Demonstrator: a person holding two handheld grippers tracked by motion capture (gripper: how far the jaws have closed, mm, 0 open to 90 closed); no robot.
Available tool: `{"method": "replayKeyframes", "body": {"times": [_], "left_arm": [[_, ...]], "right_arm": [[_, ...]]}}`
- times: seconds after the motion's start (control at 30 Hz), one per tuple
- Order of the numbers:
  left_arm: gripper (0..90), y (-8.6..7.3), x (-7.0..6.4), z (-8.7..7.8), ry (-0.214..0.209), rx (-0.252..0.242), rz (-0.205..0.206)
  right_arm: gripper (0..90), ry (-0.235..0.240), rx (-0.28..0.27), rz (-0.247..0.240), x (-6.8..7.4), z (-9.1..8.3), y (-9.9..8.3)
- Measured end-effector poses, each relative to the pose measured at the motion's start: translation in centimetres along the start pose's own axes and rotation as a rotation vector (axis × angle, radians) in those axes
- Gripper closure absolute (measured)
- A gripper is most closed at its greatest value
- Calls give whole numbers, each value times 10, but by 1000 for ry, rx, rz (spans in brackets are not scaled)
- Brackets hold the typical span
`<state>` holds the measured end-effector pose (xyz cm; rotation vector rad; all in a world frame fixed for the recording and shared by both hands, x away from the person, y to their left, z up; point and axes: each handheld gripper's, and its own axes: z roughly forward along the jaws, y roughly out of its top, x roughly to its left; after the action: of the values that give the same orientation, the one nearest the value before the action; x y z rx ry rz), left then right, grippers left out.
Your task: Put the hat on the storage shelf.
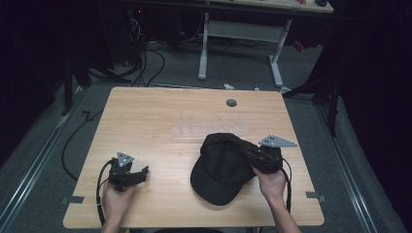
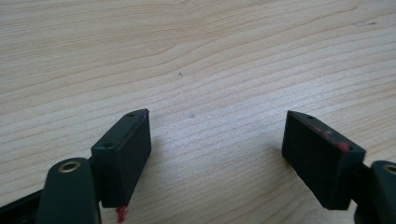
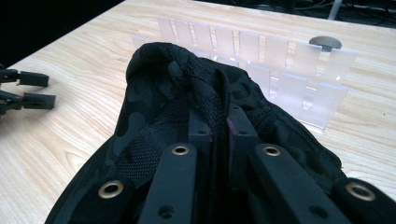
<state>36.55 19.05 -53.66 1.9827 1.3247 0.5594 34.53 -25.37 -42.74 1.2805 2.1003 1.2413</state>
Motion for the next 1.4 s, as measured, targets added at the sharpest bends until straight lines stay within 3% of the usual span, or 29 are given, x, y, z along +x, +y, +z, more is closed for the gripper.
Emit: {"method": "replayKeyframes", "body": {"times": [0.1, 0.2, 0.37, 0.63, 0.9, 1.1, 1.4], "left_arm": [[244, 0, 0, 0, 2, -1, -1], [248, 1, -1, 1, -29, -2, 27], [270, 9, -3, 2, -72, 40, 47], [273, 24, -22, -5, -227, -3, 78], [237, 43, -48, -14, -429, -27, 122], [224, 52, -63, -14, -505, -11, 165], [209, 59, -80, -14, -577, 1, 210]], "right_arm": [[833, 10, -10, -11, 4, -4, 2], [834, 27, -20, -25, 8, -6, 5], [833, 50, -28, -46, 14, -11, 8], [833, 75, -38, -61, 18, -14, 10], [833, 97, -33, -79, 21, -10, 13], [833, 120, -39, -88, 23, -7, 15], [832, 131, -50, -121, 29, -5, 20]]}}
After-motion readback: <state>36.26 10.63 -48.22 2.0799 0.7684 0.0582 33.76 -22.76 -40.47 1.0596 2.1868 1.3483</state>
